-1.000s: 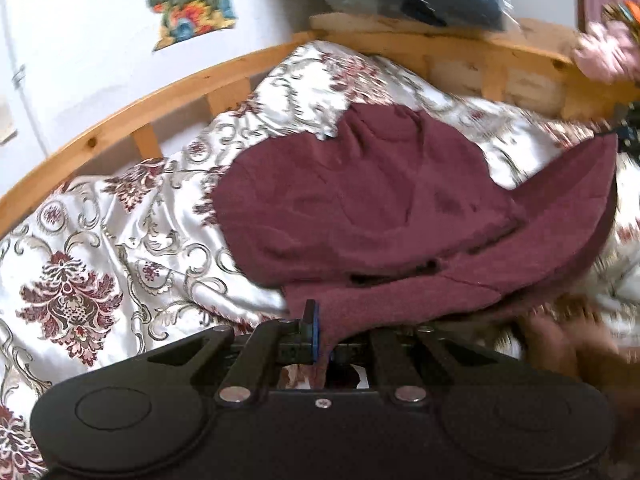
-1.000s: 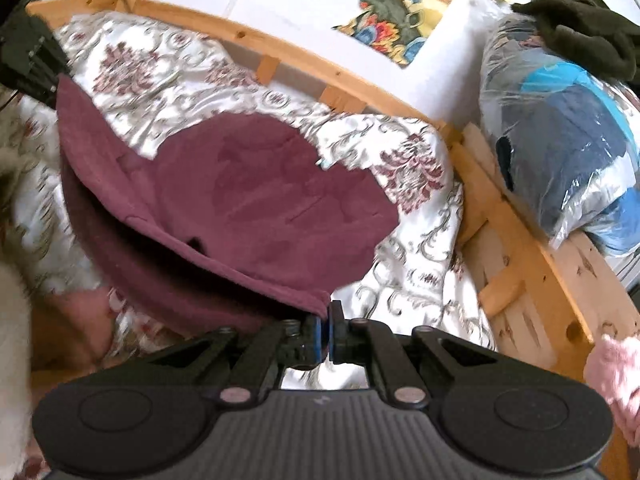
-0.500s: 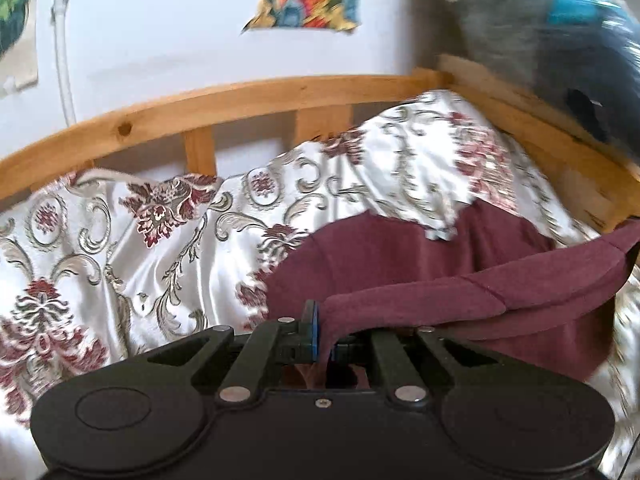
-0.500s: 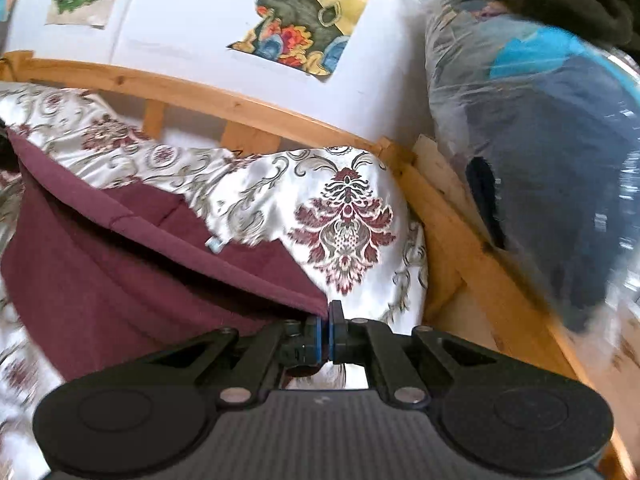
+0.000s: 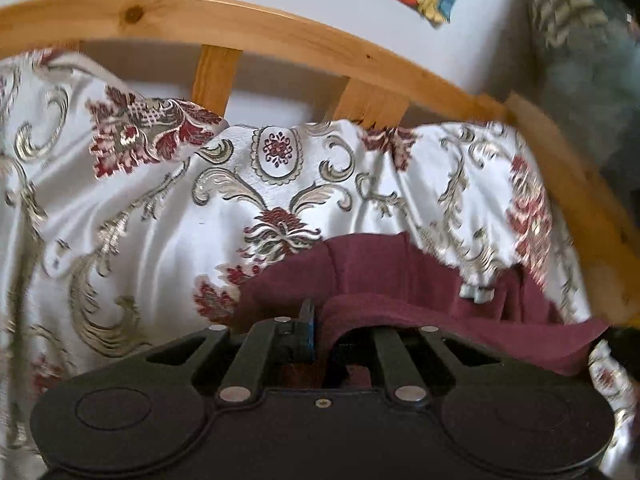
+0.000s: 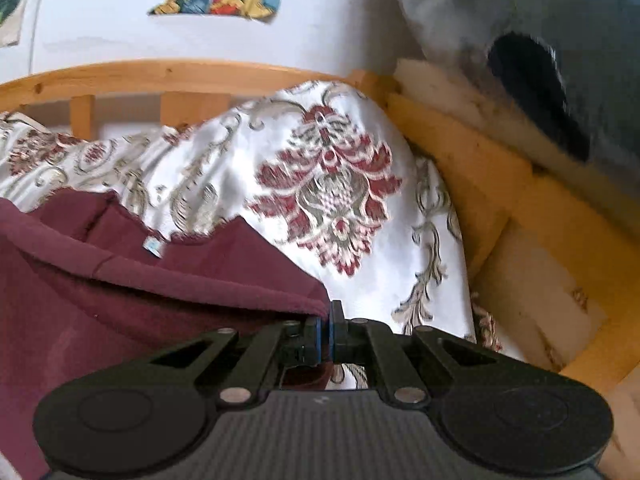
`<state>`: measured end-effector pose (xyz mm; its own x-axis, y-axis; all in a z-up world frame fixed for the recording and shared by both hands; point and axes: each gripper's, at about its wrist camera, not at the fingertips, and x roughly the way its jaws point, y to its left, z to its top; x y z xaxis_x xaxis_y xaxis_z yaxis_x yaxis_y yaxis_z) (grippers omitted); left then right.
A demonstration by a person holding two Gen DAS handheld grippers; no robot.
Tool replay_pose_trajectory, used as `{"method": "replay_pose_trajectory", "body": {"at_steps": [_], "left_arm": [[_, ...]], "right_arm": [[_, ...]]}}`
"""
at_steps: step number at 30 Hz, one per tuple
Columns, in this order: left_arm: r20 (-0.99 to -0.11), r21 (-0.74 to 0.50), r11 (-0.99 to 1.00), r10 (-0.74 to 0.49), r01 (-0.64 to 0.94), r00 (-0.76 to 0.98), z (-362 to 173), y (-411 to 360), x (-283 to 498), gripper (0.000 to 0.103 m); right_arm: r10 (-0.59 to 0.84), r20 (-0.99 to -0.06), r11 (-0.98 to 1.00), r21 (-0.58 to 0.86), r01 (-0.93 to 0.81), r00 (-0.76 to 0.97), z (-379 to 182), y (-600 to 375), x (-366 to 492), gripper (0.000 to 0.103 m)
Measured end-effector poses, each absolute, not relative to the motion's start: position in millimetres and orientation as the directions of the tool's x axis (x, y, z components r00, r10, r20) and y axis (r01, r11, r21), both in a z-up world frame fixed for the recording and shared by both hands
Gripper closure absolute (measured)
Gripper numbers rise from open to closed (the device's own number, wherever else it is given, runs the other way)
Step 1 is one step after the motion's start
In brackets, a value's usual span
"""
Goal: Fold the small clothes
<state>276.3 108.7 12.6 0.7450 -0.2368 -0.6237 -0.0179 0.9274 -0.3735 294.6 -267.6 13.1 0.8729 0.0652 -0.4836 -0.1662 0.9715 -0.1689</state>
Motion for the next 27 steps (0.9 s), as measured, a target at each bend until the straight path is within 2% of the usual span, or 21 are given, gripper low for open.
{"method": "replay_pose_trajectory", "body": {"at_steps": [2, 4, 5, 6, 7, 9, 12, 13, 17, 20, 23, 25, 26, 27], "left_arm": [[-0.613, -0.377, 0.926, -0.246, -0.005, 0.751, 11, 109, 277, 0.087], [-0.602, -0.375, 0.927, -0.248, 0.005, 0.759, 11, 110, 276, 0.064], [-0.594, -0.379, 0.926, -0.249, 0.008, 0.765, 11, 111, 275, 0.036], [-0.577, -0.391, 0.92, -0.253, 0.008, 0.777, 12, 114, 274, 0.023], [-0.555, -0.406, 0.914, -0.255, 0.01, 0.792, 14, 116, 271, 0.014], [-0.517, -0.43, 0.902, -0.264, 0.02, 0.814, 18, 122, 268, 0.012], [-0.523, -0.416, 0.909, -0.267, 0.031, 0.81, 23, 126, 270, 0.005], [-0.527, -0.395, 0.918, -0.259, 0.037, 0.81, 24, 126, 270, 0.005], [-0.583, -0.263, 0.96, -0.234, 0.092, 0.778, 25, 122, 272, 0.004], [-0.605, -0.235, 0.966, -0.231, 0.106, 0.762, 23, 122, 272, 0.005], [-0.6, -0.229, 0.963, -0.257, 0.145, 0.758, 19, 120, 270, 0.005], [-0.605, -0.206, 0.966, -0.251, 0.156, 0.755, 15, 115, 271, 0.007], [-0.614, -0.179, 0.973, -0.227, 0.147, 0.756, 13, 113, 272, 0.012], [-0.625, -0.149, 0.981, -0.191, 0.124, 0.757, 11, 110, 274, 0.023]], "right_arm": [[0.056, -0.49, 0.976, -0.155, -0.15, 0.87, 7, -268, 296, 0.093], [0.052, -0.487, 0.984, -0.122, -0.127, 0.872, 3, -272, 295, 0.073], [0.044, -0.48, 0.989, -0.104, -0.107, 0.876, 2, -273, 293, 0.042], [0.03, -0.467, 0.993, -0.088, -0.08, 0.884, 1, -275, 289, 0.017], [0.019, -0.447, 0.995, -0.076, -0.059, 0.894, -1, -278, 283, 0.012], [0.019, -0.427, 0.997, -0.061, -0.05, 0.904, -5, -281, 273, 0.008], [0.014, -0.415, 0.998, -0.053, -0.04, 0.91, -9, -284, 256, 0.0], [0.02, -0.4, 0.996, -0.067, -0.051, 0.916, -9, -285, 248, 0.0], [0.055, -0.386, 0.96, -0.233, -0.155, 0.921, -11, -276, 228, 0.0], [0.075, -0.403, 0.894, -0.379, -0.241, 0.912, -14, -261, 226, 0.0], [0.1, -0.421, 0.875, -0.393, -0.281, 0.901, -14, -252, 239, 0.0], [0.122, -0.427, 0.889, -0.354, -0.29, 0.896, -12, -250, 254, 0.0], [0.124, -0.427, 0.898, -0.335, -0.284, 0.896, -11, -251, 261, 0.001], [0.116, -0.429, 0.91, -0.315, -0.268, 0.896, -11, -251, 271, 0.003]]}}
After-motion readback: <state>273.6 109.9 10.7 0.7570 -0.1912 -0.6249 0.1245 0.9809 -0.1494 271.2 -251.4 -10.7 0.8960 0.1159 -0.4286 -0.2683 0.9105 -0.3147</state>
